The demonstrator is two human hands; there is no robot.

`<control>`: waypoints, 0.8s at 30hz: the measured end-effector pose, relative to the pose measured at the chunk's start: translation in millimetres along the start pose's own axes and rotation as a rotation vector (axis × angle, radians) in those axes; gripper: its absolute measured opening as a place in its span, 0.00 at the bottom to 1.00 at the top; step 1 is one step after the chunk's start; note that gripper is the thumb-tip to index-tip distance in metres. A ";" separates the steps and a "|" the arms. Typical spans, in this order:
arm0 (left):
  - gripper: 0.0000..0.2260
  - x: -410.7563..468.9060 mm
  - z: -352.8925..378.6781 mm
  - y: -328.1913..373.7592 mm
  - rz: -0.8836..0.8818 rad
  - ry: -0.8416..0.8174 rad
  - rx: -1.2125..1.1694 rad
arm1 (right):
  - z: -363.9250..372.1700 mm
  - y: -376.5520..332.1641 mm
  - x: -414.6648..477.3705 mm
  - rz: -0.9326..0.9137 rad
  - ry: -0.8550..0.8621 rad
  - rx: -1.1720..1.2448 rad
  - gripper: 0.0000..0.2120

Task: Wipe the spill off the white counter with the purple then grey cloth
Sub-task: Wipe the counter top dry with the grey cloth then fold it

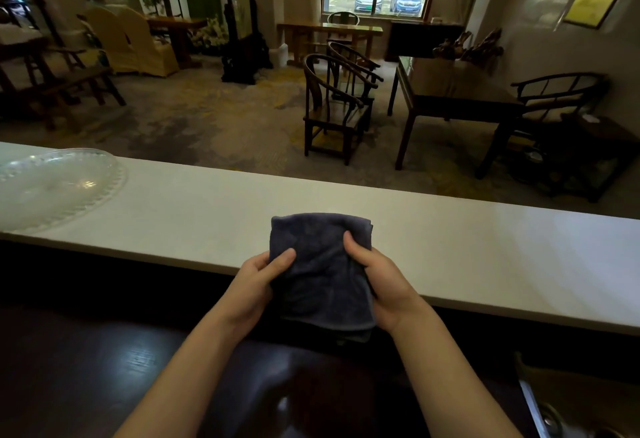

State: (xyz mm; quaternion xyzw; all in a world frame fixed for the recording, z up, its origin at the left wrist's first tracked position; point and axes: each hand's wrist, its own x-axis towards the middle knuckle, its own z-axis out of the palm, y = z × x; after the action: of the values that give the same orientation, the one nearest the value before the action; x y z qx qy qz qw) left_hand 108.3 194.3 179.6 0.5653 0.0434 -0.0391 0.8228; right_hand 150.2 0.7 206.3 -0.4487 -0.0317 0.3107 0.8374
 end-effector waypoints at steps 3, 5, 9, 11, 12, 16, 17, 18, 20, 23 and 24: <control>0.17 -7.2 1.9 -12.7 0.064 0.062 0.096 | -5.2 6.9 -9.0 -0.009 0.066 -0.099 0.16; 0.15 -12.7 2.0 -23.5 0.101 0.113 0.154 | -8.6 16.1 -13.7 -0.046 0.179 -0.313 0.15; 0.10 -24.7 -5.0 -54.3 0.133 0.175 0.298 | -30.3 48.8 -22.1 -0.094 0.280 -0.586 0.11; 0.07 -31.8 -10.1 -73.8 0.131 0.188 0.346 | -45.4 70.1 -26.3 -0.061 0.265 -0.593 0.10; 0.06 -35.2 -12.7 -83.7 0.120 0.196 0.361 | -52.1 80.5 -27.8 -0.044 0.262 -0.592 0.09; 0.06 -46.1 -26.9 -123.0 0.015 0.237 0.439 | -71.3 119.7 -31.2 0.027 0.300 -0.622 0.09; 0.05 -48.1 -30.7 -132.1 -0.009 0.251 0.468 | -76.1 128.8 -31.5 0.046 0.319 -0.639 0.08; 0.05 -49.4 -34.3 -141.3 -0.033 0.262 0.492 | -81.3 138.2 -31.1 0.067 0.339 -0.656 0.08; 0.06 -52.0 -41.5 -158.9 -0.095 0.278 0.532 | -91.2 155.8 -29.8 0.116 0.375 -0.672 0.06; 0.08 -53.9 -53.1 -183.6 -0.191 0.341 0.691 | -105.5 180.9 -26.8 0.218 0.409 -0.707 0.05; 0.09 -54.1 -56.6 -190.3 -0.208 0.370 0.752 | -108.7 187.6 -26.0 0.241 0.419 -0.733 0.05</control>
State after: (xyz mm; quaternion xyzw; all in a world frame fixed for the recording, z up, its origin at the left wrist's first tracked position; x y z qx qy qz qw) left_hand 31.4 179.8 -10.8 0.8160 0.2295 -0.0329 0.5295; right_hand 73.1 -17.3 2.8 -0.7700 0.0831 0.2767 0.5689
